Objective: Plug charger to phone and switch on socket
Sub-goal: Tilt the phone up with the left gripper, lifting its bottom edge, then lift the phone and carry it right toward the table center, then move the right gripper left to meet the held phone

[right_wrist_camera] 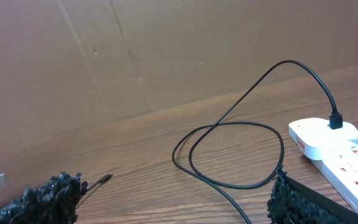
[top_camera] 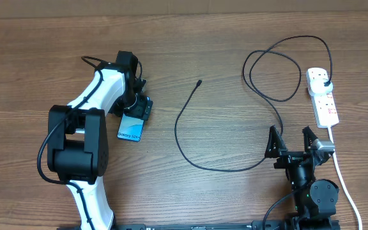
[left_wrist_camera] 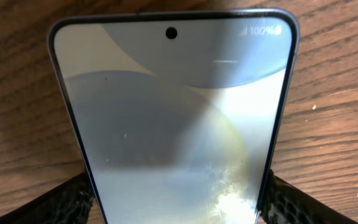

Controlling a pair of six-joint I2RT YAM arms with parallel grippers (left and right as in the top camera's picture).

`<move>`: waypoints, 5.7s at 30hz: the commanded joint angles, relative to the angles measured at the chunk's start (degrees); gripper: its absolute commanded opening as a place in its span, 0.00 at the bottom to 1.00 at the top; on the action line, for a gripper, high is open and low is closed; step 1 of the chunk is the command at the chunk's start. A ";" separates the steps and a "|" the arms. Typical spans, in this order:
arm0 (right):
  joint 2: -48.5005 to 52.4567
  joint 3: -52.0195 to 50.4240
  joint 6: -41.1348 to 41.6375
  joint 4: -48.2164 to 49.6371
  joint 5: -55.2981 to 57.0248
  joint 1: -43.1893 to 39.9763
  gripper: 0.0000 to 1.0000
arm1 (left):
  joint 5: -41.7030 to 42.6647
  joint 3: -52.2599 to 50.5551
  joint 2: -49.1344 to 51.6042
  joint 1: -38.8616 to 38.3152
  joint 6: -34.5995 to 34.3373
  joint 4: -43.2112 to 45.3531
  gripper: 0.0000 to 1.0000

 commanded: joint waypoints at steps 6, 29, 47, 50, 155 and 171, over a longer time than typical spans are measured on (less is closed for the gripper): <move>-0.50 -0.61 -0.15 0.39 0.55 -0.11 1.00 | 4.74 -2.10 2.99 -0.17 -3.02 1.55 0.80; -0.50 -0.61 -0.15 0.39 0.55 -0.11 1.00 | 12.74 18.73 2.93 -0.13 -19.71 -16.98 0.75; -0.50 -0.61 -0.15 0.39 0.55 -0.11 1.00 | 42.56 19.85 2.95 -0.11 -26.80 -17.86 0.57; -0.50 -0.61 -0.15 0.39 0.55 -0.11 1.00 | 43.76 19.85 2.95 -0.11 -26.82 -18.45 0.57; 32.26 38.14 12.31 -35.93 -9.70 -0.15 1.00 | 77.07 19.85 2.95 1.88 -64.00 -18.60 0.55; 53.48 64.17 6.91 -51.06 -21.68 -0.15 1.00 | 76.35 19.85 2.95 1.88 -64.19 -18.58 0.55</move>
